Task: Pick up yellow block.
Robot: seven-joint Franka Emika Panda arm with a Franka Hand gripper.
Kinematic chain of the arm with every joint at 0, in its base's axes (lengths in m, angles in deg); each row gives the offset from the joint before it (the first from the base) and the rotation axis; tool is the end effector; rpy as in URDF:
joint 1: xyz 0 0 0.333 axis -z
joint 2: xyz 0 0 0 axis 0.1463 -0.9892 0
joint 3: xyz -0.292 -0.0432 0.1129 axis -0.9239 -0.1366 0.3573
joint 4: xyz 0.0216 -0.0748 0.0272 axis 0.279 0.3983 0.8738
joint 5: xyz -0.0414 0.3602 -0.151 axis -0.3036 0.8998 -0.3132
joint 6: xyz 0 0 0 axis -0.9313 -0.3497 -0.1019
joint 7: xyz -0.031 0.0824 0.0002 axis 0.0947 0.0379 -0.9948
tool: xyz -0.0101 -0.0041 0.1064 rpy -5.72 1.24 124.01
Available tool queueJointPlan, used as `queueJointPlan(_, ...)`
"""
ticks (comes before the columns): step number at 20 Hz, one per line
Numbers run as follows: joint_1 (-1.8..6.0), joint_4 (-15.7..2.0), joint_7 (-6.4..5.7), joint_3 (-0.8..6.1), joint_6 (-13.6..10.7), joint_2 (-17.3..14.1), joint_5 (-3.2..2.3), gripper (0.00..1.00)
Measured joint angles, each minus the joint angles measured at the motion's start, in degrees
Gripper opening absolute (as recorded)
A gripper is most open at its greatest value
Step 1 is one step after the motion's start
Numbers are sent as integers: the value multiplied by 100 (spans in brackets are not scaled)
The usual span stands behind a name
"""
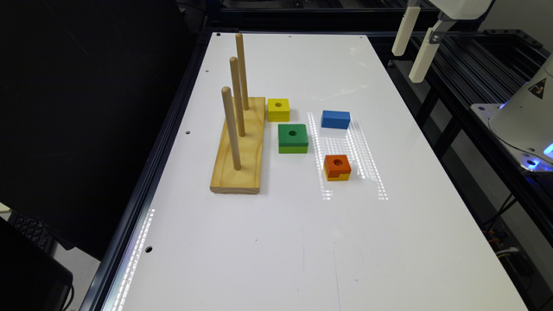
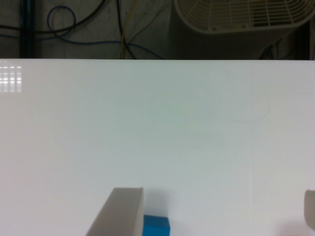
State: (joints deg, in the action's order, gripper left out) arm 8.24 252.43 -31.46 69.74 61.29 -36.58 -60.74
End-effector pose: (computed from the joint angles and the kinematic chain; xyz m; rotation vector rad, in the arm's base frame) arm 0.3269 0.0030 0.3383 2.9068 -1.1875 0.0084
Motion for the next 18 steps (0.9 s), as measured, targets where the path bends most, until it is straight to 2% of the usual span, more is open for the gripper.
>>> queueJointPlan(7,4,2,2,0,-1,11,0,100)
queueJointPlan(11,79,2,46,-6,3,12,-16,100)
queueJointPlan(18,131,-8,74,-7,8,13,-23,100)
